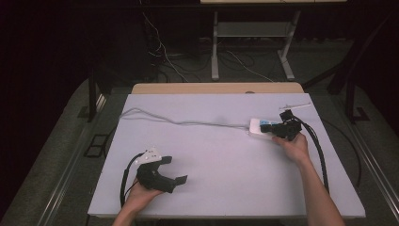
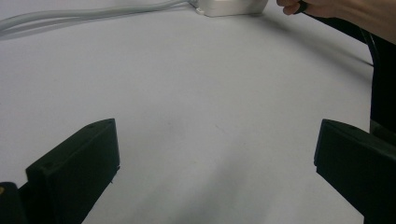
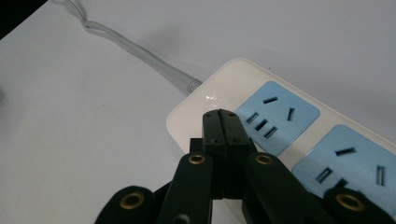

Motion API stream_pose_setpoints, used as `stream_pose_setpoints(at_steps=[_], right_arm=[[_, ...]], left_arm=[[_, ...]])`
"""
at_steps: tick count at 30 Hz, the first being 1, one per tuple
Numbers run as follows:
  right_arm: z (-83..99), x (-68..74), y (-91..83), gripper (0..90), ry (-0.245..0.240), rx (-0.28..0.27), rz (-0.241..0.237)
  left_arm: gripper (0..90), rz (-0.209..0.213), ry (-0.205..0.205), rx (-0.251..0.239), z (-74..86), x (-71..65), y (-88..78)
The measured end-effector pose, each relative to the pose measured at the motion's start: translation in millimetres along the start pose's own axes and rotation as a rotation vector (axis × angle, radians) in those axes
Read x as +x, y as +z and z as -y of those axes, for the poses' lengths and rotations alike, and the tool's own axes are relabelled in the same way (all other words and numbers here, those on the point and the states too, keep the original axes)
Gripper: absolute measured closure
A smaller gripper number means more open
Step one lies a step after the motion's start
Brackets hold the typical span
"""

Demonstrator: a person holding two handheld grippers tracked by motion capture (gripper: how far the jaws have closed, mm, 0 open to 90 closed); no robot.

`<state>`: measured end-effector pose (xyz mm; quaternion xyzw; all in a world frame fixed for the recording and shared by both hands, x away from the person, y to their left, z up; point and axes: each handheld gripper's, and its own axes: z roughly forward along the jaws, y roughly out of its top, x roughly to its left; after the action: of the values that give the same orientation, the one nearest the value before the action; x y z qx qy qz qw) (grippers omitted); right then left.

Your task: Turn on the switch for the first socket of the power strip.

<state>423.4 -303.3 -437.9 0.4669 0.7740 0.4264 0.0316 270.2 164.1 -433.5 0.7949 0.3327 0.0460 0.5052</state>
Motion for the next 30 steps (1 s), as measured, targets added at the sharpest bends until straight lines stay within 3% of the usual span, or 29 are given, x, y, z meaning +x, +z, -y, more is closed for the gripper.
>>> stream_pose_setpoints(at_steps=[7,15,30], right_arm=[[-7.3,5.6,-1.5,90.0,-0.025,0.048,0.025],[-7.0,2.1,-9.4,90.0,-0.024,0.071,0.042],[-11.4,8.4,-27.0,90.0,-0.023,0.059,0.041]], left_arm=[[0.0,0.001,-0.008,0.002,-0.1,1.3,1.4],[0.0,-0.001,-0.010,-0.001,-0.1,1.3,0.6],[0.0,0.006,-0.009,-0.002,0.5,0.8,1.0]])
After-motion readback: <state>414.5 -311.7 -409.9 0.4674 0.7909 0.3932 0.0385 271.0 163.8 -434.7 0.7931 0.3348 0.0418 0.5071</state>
